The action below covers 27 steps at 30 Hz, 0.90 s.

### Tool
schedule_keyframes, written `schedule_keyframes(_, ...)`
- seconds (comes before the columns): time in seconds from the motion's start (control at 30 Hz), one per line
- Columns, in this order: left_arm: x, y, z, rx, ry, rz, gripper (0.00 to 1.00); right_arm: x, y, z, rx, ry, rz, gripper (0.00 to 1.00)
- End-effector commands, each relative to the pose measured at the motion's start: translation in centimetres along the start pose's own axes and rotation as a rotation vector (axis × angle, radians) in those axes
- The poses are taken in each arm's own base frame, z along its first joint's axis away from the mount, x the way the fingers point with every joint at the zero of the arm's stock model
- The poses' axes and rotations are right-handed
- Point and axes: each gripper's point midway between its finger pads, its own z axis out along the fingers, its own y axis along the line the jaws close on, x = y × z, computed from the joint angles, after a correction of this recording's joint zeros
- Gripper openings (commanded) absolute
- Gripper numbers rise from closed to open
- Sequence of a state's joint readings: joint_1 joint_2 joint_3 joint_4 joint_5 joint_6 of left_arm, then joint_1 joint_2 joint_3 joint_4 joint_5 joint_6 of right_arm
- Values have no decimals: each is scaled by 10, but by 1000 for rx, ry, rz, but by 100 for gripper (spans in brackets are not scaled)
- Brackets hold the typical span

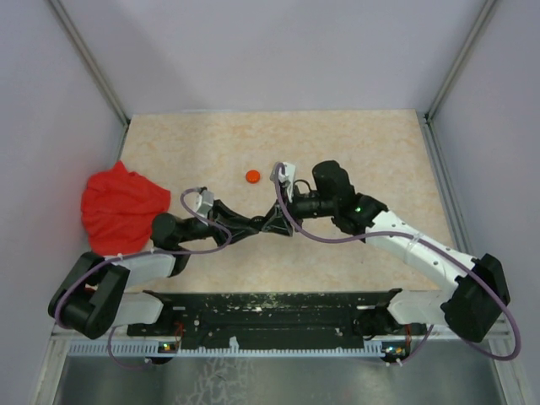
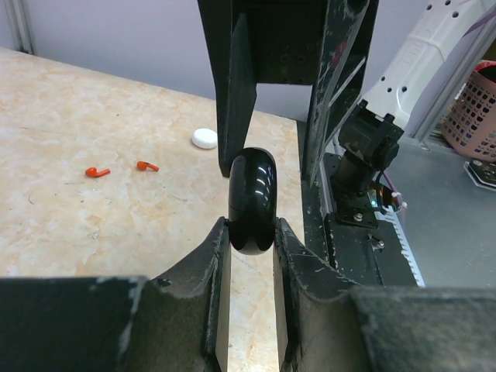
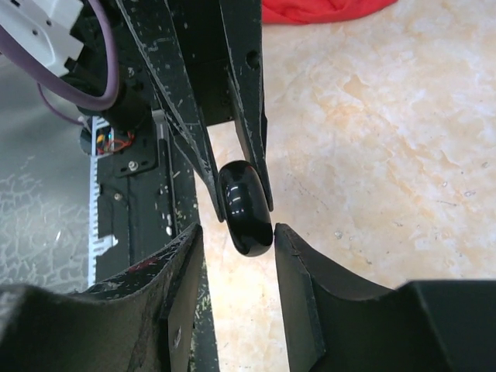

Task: Insert the wireless bluetooth earbuds into the charging case
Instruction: Place the charging case at the center of the board.

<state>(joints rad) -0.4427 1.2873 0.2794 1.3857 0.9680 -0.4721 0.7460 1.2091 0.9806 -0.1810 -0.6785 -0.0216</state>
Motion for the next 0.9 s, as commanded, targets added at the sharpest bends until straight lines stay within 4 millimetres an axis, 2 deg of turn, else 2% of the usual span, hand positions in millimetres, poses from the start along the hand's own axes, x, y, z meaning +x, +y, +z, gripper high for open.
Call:
schedule_keyframes(0.0,-8,-2,4,32,1,10,1,-3,6,11,-70,-25,-100,41)
schedule_keyframes(0.3,-7,-5,5,55,14,-15,1,6,13,22,-139,3,-115,31)
schedule_keyframes(0.6,-9,-4,5,46,19,-13,1,2,17,17,-147,-3,-125,8)
schedule_keyframes(0.73,-11,-7,3,43,17,-7,18,-2,19,14,-140,-12,-133,4)
schedule_keyframes(0.8,-13,-6,3,22,13,-7,31,-5,19,12,-133,-16,-135,4)
schedule_keyframes(0.87,-16,-7,2,9,13,4,37,-7,20,10,-126,-21,-136,4)
